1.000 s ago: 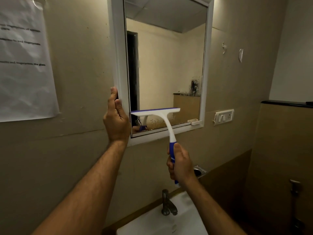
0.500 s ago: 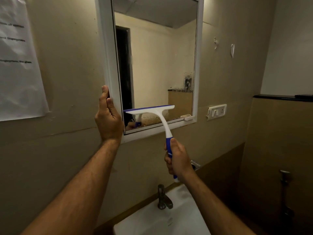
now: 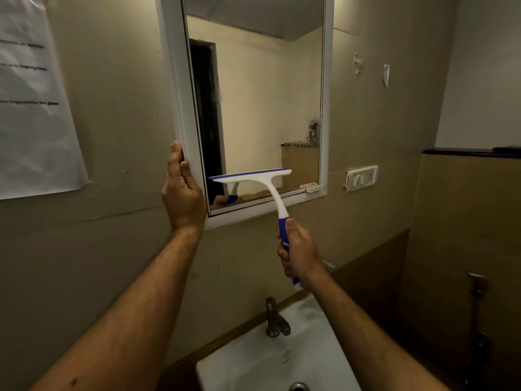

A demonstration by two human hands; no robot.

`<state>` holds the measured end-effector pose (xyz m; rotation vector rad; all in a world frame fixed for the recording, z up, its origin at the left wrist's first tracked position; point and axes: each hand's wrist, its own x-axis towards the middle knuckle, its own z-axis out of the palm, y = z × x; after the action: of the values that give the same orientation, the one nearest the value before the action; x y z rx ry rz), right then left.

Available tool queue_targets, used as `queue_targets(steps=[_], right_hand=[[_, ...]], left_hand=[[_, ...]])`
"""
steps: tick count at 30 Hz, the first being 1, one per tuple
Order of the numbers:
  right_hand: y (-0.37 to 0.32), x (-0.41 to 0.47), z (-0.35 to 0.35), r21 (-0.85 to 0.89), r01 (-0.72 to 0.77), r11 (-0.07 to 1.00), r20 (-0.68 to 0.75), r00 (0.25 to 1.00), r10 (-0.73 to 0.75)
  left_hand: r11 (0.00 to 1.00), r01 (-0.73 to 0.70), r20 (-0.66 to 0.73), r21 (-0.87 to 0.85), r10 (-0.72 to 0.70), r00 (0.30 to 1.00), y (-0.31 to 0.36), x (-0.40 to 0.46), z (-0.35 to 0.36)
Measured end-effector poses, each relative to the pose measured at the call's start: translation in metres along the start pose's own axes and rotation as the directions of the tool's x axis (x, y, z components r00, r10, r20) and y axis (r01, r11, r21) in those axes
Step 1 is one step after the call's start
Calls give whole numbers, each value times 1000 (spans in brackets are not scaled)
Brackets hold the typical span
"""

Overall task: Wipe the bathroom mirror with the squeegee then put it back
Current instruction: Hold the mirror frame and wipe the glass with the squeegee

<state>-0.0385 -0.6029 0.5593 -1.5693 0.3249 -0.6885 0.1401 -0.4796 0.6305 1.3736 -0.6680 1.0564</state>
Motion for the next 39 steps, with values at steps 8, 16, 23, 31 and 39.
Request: queue_targets(steps=[8,16,23,31,39], right_hand=[[21,-11,-7,-55,-35,998,4,999,35],[-34,10,-4,15,42,999,26,999,-42],[5,5,0,6,99,995,-30,995,-99],[-70,43,12,122,220,968,-30,976,-218],[-34,38,15,184,168,968,-67,985,-159]], left_hand=[[998,60,26,18,-60,998,12,1,-6],[993,85,34,-83,-83,996,48,45,-2],[998,14,47,-53,-12,999,55,94,1],[997,-58,-62,-56,54,997,61,114,19],[989,-60,-74,-133,51,996,64,114,17]])
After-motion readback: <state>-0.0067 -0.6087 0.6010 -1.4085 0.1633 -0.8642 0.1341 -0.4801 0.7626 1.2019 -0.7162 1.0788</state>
